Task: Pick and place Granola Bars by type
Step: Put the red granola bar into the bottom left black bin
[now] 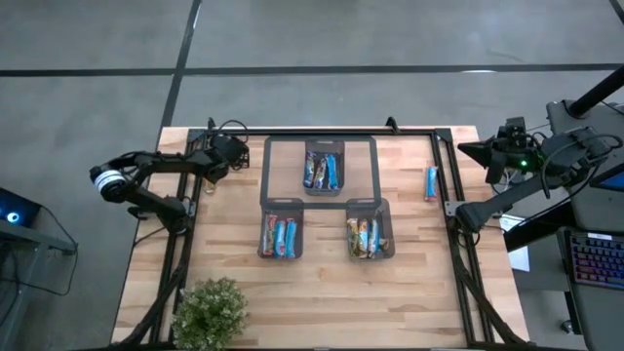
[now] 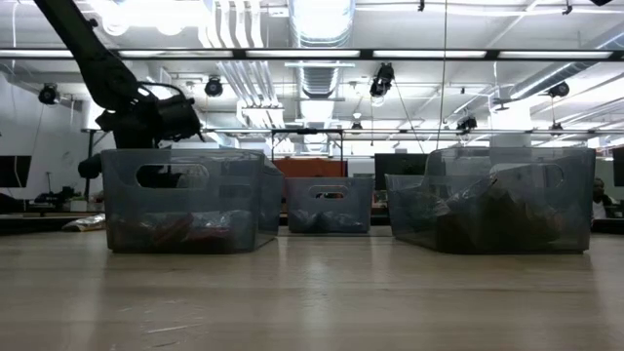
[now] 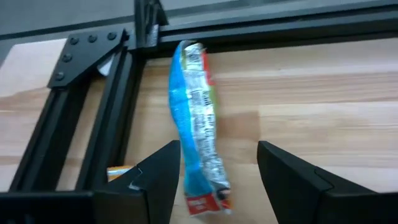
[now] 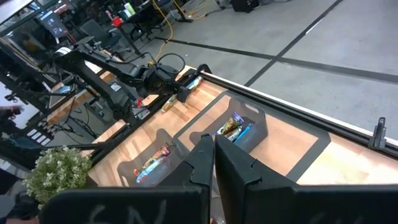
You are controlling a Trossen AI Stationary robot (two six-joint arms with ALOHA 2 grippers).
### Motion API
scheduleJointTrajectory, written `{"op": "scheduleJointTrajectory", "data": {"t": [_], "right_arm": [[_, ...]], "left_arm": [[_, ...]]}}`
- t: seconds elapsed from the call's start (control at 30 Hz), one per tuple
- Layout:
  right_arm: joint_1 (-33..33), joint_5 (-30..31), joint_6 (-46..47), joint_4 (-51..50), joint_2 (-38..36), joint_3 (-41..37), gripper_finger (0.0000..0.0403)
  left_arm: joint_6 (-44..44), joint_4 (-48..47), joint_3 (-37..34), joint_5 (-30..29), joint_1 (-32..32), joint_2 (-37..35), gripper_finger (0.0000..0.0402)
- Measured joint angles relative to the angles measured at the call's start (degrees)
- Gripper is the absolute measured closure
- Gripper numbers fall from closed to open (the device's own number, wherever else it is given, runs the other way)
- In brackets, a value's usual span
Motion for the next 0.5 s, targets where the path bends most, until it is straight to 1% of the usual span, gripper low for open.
{"op": "scheduleJointTrajectory", "data": {"t": [0.13, 0.3, 0.5], "right_arm": [[0.0, 0.2, 0.0, 0.0, 0.0, 0.0, 0.0394], [0.0, 0.2, 0.0, 0.0, 0.0, 0.0, 0.0394], [0.0, 0.3, 0.1, 0.0, 0.0, 0.0, 0.0394]], "left_arm": [[0.0, -0.3, -0.4, 0.0, 0.6, 1.9, 0.0204], [0.3, 2.1, -0.2, 0.5, 0.6, 4.4, 0.0204], [0.0, 1.5, 0.7, 0.6, 0.5, 6.9, 0.0206]]}}
